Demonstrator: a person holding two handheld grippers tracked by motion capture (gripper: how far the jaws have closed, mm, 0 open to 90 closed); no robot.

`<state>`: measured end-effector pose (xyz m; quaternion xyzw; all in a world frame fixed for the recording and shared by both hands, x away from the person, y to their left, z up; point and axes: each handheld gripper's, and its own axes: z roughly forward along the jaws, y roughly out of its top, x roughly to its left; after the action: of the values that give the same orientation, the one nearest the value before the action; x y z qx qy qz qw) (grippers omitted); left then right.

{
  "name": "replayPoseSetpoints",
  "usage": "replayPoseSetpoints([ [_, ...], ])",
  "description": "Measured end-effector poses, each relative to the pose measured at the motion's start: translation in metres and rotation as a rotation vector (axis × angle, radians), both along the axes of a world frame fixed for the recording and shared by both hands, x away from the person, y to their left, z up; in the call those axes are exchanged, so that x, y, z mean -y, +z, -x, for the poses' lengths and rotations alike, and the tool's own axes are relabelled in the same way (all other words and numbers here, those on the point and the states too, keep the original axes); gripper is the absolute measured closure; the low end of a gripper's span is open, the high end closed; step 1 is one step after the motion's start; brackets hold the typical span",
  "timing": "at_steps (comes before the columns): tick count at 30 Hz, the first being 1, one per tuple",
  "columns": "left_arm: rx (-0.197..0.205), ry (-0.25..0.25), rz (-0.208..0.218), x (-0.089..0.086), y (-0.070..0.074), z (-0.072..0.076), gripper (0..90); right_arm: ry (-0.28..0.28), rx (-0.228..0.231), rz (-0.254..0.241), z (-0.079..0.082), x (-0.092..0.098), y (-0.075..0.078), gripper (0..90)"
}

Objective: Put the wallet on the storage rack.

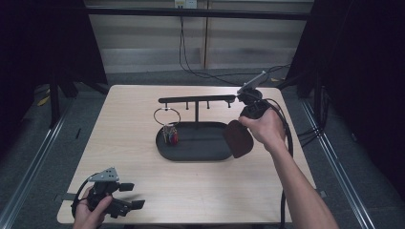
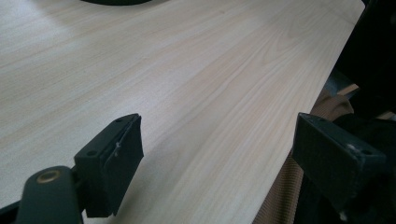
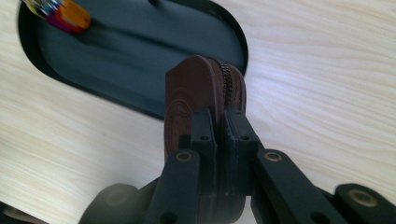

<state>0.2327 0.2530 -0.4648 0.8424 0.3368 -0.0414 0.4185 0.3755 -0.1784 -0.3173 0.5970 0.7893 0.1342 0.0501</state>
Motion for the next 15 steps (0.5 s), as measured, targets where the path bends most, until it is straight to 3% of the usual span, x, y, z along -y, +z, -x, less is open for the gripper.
replayPoseSetpoints([
  [6, 0.005, -0.011, -0.006, 0.0, 0.001, 0.001, 16.4, -0.018, 0.013, -0.028, -0.008, -0.001, 0.0, 84.0],
  [15, 0.008, -0.003, -0.005, 0.0, 0.001, 0.001, 16.4, -0.063, 0.026, -0.126, -0.02, 0.0, -0.007, 84.1],
])
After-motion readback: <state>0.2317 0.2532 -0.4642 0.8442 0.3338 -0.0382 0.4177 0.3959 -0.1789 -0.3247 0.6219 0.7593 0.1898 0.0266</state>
